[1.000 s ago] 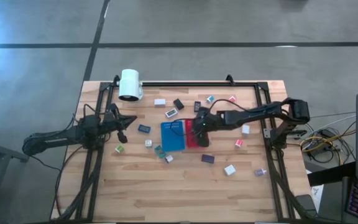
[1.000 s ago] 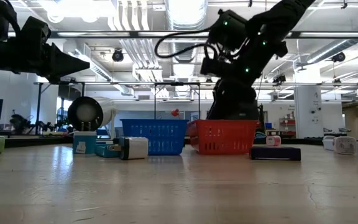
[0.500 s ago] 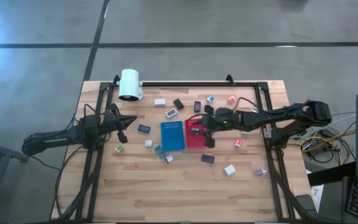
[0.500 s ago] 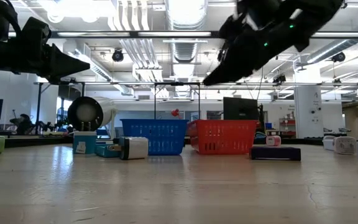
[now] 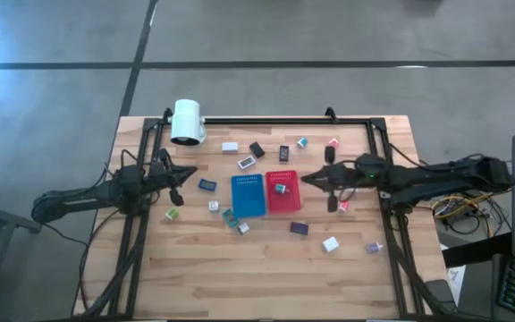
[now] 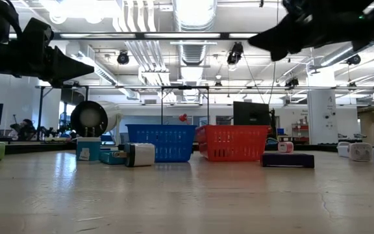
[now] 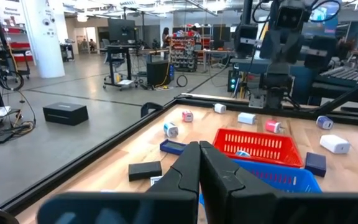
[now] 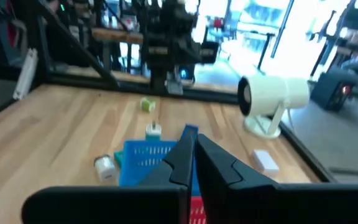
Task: Pick & Place Office items
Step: Put the dark blue digital clock into the blue bin
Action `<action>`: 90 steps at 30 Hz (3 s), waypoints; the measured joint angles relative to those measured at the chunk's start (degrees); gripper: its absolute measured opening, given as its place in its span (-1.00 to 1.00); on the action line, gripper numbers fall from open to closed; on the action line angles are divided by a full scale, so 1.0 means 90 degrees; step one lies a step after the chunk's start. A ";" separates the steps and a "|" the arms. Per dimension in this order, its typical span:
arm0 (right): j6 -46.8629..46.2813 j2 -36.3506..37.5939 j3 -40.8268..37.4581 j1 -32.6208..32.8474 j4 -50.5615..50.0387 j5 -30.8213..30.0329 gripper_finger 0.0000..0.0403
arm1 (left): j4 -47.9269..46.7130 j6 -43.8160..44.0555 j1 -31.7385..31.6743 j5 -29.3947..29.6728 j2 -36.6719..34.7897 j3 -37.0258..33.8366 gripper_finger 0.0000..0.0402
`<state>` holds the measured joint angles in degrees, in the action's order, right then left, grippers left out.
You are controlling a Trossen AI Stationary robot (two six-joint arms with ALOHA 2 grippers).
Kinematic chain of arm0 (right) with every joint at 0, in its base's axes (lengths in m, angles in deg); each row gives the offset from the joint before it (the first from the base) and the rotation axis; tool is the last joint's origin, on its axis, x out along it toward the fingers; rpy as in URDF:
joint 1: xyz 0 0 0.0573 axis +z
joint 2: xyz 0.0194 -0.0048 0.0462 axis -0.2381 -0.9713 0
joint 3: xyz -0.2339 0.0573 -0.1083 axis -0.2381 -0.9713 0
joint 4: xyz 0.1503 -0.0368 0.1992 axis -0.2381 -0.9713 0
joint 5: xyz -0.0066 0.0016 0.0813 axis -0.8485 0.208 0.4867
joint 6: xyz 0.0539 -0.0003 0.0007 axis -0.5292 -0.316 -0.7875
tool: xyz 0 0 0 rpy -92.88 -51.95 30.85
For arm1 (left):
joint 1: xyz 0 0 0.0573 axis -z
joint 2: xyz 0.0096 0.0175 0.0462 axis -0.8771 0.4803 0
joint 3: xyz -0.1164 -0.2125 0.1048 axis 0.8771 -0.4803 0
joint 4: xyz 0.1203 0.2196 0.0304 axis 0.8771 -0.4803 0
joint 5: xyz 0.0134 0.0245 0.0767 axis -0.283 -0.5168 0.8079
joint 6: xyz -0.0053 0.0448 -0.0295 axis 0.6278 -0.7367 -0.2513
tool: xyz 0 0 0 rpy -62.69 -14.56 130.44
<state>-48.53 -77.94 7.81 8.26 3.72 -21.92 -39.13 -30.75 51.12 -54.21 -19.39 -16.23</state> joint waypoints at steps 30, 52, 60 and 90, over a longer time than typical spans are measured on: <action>-0.0200 0.3518 -0.1913 -0.0551 0.0179 0.1438 -0.96 | 0.0000 -0.0239 0.0000 0.0014 -0.0002 0.0000 -0.95; -0.0481 0.3774 -0.2387 -0.0748 -0.0329 0.1808 -0.96 | 0.0002 -0.0212 0.0002 0.0014 -0.0002 0.0000 -0.95; -0.0389 0.3618 -0.2387 -0.0858 -0.0326 0.1804 -0.96 | 0.0004 -0.0201 0.0002 0.0007 -0.0002 0.0000 -0.95; -0.0475 0.3611 -0.2387 -0.0894 -0.0411 0.1798 -0.96 | 0.0243 -0.0457 0.0002 -0.0007 -0.0002 0.0000 -0.95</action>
<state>-52.80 -45.44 -13.67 0.21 0.02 -5.74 -36.94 -34.86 51.14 -54.27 -19.41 -16.23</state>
